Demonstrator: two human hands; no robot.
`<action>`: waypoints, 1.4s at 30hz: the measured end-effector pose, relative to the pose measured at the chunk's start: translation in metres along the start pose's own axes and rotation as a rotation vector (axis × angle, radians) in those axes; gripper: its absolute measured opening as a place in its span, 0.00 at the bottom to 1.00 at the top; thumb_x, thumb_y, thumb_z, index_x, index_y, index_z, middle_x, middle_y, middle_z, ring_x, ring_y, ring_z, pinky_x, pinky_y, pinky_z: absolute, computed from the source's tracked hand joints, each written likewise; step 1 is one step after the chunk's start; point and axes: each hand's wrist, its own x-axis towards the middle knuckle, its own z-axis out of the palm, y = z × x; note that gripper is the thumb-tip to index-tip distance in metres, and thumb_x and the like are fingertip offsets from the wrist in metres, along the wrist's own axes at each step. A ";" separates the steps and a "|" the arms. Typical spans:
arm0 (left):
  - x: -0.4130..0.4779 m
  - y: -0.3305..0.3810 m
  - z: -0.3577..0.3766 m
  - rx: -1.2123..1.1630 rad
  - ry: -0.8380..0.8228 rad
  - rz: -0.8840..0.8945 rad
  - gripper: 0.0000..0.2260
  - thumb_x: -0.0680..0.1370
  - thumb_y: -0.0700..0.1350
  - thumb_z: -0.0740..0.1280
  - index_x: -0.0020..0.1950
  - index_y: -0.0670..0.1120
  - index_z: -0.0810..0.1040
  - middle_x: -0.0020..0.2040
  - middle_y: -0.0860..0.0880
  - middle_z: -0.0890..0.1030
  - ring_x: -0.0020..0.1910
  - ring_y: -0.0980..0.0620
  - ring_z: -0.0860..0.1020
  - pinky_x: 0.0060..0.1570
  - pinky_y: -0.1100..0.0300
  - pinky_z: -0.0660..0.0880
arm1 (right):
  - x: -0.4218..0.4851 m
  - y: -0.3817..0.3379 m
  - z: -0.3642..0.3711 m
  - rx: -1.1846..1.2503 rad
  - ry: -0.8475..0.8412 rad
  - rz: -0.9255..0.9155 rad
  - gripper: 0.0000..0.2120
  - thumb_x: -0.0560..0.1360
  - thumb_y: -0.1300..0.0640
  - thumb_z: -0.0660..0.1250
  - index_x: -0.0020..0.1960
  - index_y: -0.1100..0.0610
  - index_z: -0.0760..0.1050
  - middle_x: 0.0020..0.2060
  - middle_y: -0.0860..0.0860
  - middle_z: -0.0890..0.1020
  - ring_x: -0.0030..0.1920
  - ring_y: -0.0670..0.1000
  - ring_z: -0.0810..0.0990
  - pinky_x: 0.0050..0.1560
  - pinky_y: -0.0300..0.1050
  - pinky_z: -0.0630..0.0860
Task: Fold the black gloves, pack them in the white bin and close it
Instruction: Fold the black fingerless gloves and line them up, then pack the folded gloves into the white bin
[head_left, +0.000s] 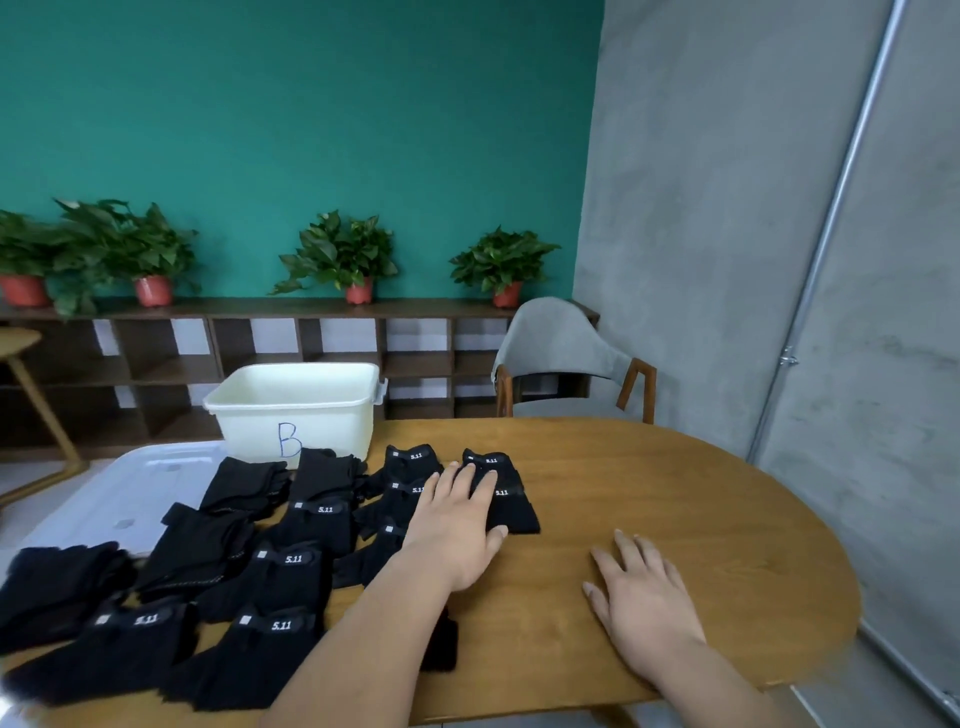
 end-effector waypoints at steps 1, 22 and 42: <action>-0.006 -0.007 -0.006 -0.005 0.011 -0.005 0.34 0.86 0.63 0.55 0.87 0.53 0.44 0.87 0.47 0.47 0.86 0.45 0.42 0.84 0.44 0.41 | 0.001 -0.008 -0.006 0.017 -0.006 0.000 0.28 0.85 0.36 0.48 0.83 0.44 0.57 0.84 0.52 0.54 0.83 0.57 0.50 0.82 0.56 0.55; -0.067 -0.216 -0.094 -0.143 0.189 -0.395 0.33 0.85 0.63 0.58 0.86 0.52 0.53 0.84 0.44 0.58 0.82 0.41 0.56 0.81 0.47 0.56 | 0.103 -0.226 -0.119 0.289 0.049 -0.336 0.33 0.84 0.34 0.54 0.85 0.45 0.54 0.84 0.51 0.56 0.82 0.58 0.55 0.80 0.59 0.60; 0.038 -0.392 -0.087 -0.412 0.236 -0.618 0.30 0.85 0.61 0.60 0.84 0.52 0.58 0.81 0.45 0.60 0.73 0.36 0.70 0.73 0.39 0.70 | 0.290 -0.335 -0.080 0.400 -0.055 -0.332 0.30 0.84 0.32 0.48 0.83 0.41 0.57 0.82 0.52 0.63 0.81 0.62 0.53 0.79 0.59 0.55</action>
